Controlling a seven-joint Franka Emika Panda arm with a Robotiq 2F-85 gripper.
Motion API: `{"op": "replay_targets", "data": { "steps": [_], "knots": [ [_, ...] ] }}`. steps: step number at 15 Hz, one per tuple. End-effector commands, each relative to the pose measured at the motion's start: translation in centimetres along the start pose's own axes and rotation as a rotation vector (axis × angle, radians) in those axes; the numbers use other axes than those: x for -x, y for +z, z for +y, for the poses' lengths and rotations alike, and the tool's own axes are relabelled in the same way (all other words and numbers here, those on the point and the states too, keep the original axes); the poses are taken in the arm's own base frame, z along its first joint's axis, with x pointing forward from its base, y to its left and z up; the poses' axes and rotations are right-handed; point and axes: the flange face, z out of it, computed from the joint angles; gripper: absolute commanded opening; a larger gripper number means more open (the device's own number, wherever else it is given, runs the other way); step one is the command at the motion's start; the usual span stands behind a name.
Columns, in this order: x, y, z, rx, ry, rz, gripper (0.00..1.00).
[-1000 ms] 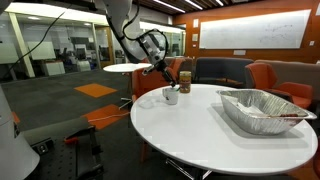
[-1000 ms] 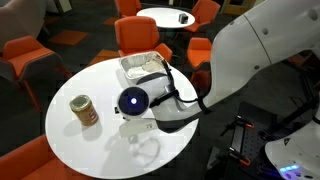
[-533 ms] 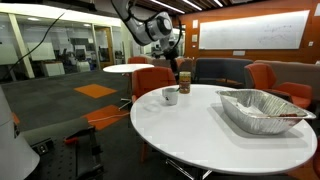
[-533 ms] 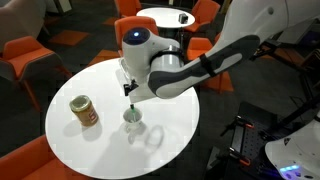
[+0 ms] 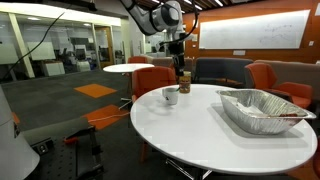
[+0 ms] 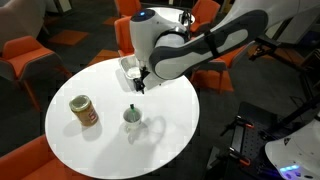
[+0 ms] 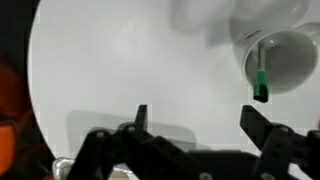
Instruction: Put the marker in the mug
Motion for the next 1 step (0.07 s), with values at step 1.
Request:
{"op": "replay_targets", "data": {
  "steps": [1],
  "knots": [
    [0.46,-0.36,0.68,-0.06,-0.048,-0.026,1.0]
  ]
}}
